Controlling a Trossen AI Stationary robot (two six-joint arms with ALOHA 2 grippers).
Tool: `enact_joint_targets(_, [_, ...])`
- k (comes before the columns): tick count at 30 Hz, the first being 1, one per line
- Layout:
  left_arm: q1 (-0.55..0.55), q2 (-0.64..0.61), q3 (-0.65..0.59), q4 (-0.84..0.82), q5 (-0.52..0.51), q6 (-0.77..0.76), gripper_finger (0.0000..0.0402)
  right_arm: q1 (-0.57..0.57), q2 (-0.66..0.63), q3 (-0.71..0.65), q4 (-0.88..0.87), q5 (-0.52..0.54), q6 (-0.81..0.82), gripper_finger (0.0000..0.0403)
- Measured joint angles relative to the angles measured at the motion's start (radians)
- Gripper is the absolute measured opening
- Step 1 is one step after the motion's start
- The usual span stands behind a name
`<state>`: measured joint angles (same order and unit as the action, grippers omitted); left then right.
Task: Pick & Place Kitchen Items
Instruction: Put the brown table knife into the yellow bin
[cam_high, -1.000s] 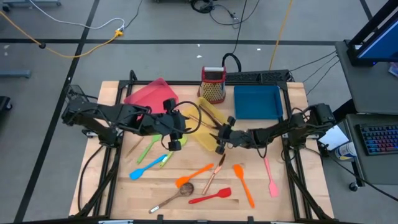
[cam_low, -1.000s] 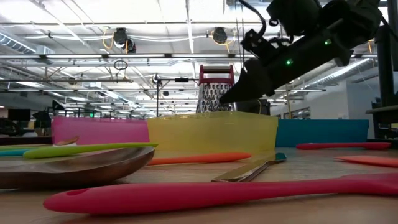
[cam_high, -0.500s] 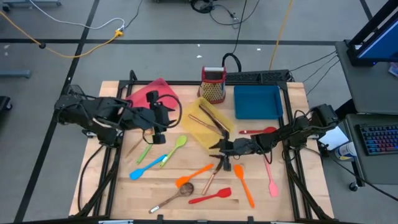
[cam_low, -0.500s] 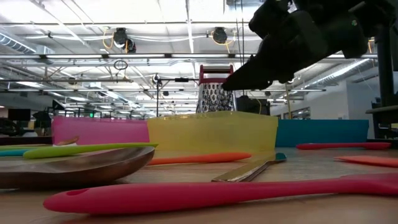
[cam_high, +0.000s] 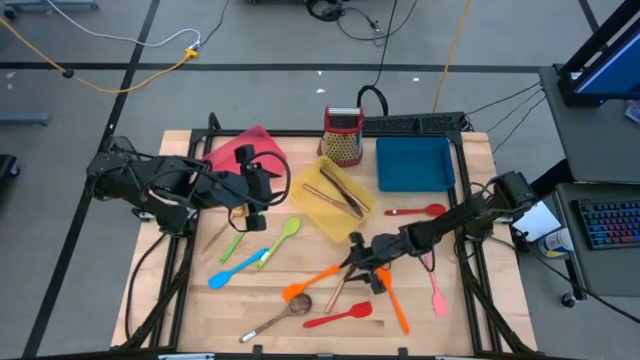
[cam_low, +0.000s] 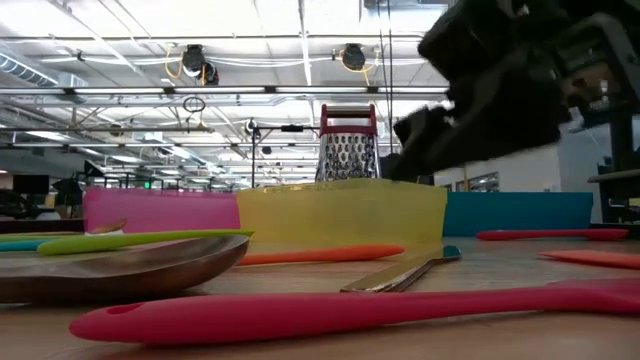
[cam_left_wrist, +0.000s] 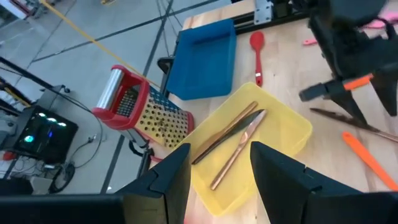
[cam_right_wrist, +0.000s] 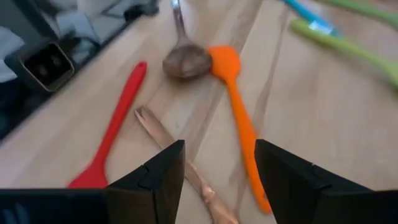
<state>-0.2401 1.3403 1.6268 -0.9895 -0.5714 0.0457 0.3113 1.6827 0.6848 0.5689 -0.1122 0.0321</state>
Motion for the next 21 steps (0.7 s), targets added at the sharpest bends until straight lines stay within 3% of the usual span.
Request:
enact_joint_targets(10, [0.001,0.000,0.000,0.003,-0.041,-0.023,0.0172,0.001,0.153,0.091,-0.073,-0.077,-0.082,0.0183])
enact_joint_targets(21, [0.001,0.000,0.000,-0.004,-0.041,-0.029,0.0172,-0.021,0.201,0.111,-0.133,-0.080,-0.180,0.0169])
